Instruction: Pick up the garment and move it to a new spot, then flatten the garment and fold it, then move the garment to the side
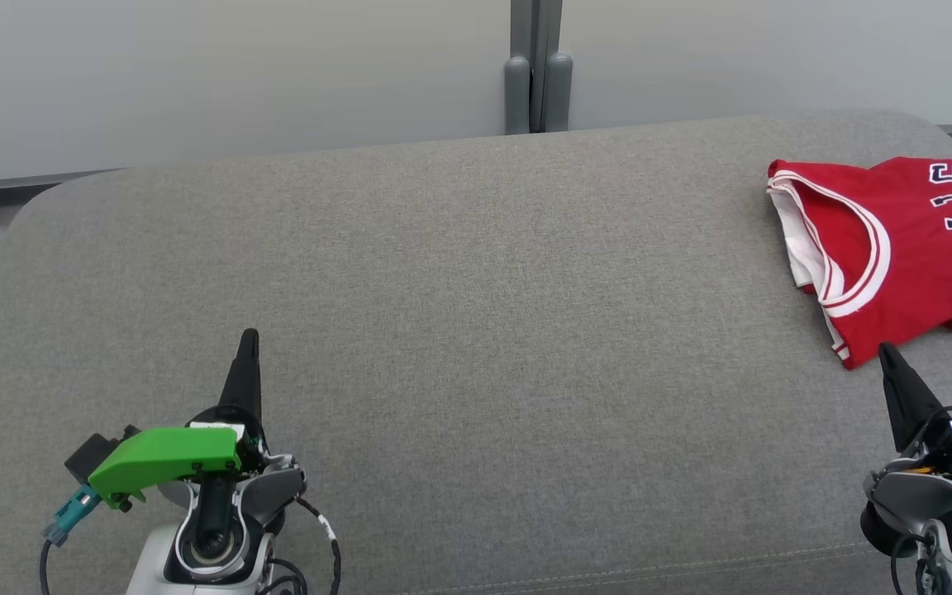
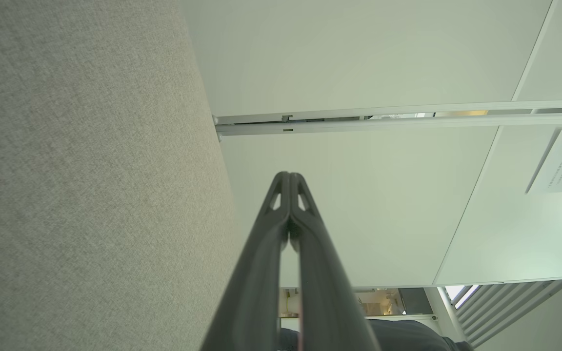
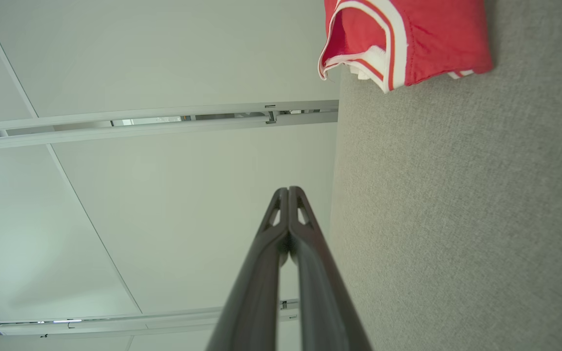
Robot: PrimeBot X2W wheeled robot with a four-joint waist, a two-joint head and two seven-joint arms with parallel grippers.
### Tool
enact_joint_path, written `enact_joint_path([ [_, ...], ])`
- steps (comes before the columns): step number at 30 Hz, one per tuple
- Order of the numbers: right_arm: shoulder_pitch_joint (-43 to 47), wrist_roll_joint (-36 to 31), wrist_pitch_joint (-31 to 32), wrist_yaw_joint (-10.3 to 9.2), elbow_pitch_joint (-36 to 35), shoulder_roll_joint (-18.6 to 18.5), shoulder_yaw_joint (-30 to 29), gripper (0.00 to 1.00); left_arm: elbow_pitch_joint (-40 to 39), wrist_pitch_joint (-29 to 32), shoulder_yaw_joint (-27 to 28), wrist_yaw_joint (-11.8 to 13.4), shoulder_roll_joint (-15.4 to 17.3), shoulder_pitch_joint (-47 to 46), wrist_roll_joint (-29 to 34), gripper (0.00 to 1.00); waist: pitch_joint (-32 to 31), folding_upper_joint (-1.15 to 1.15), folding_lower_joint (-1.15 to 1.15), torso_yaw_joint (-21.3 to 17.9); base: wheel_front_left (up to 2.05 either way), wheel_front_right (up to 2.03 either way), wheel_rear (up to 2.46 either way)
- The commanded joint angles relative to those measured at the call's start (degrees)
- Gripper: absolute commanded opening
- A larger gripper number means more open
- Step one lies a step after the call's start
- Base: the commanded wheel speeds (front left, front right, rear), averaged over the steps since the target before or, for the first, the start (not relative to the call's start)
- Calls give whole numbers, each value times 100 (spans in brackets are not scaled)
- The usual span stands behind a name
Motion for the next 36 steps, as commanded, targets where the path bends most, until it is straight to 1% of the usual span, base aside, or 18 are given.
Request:
enact_joint_path([
  [1,-50,30,12,4,5,-26,-7,0,-14,27,19,-17,2,-55,-62,0,0,0,0,0,0,0,0],
  [36,-49,30,12,4,5,-26,-6,0,-16,27,18,-17,2,-55,-63,0,0,0,0,0,0,0,0],
])
